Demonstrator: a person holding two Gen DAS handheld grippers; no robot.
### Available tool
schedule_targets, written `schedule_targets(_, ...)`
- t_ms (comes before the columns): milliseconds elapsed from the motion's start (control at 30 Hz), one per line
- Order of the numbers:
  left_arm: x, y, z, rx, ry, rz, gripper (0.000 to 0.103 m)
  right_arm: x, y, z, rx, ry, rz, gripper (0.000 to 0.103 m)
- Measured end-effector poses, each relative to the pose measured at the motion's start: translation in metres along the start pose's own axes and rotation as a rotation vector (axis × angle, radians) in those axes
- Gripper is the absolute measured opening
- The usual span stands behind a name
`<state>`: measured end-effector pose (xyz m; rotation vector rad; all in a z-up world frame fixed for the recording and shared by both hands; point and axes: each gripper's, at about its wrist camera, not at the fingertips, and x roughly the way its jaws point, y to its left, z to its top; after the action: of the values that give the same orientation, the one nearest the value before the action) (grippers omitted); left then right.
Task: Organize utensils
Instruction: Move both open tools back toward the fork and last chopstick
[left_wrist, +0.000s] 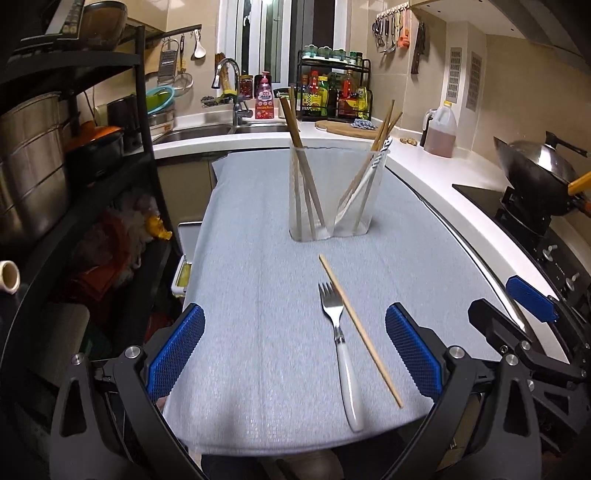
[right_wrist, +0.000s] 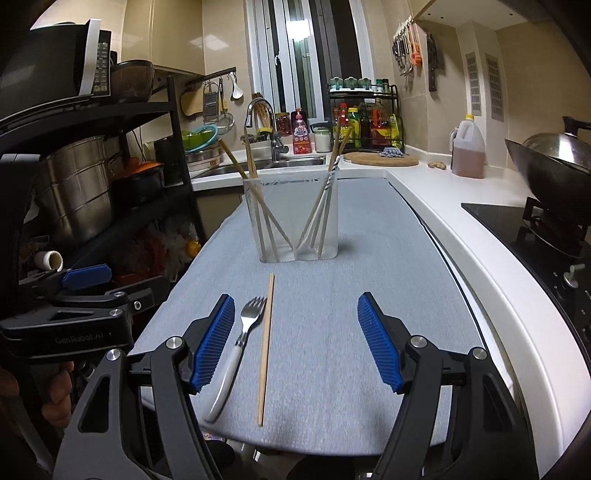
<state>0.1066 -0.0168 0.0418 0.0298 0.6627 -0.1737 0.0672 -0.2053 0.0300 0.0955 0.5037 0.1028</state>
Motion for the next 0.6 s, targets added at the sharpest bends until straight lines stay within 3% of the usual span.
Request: schedule_targets(600,-0.009,0.004,-0.036,-0.022,0.006,0.018,0.095,-0.001,0.002,-0.039,-0.009,0.059,-0.038,0.07)
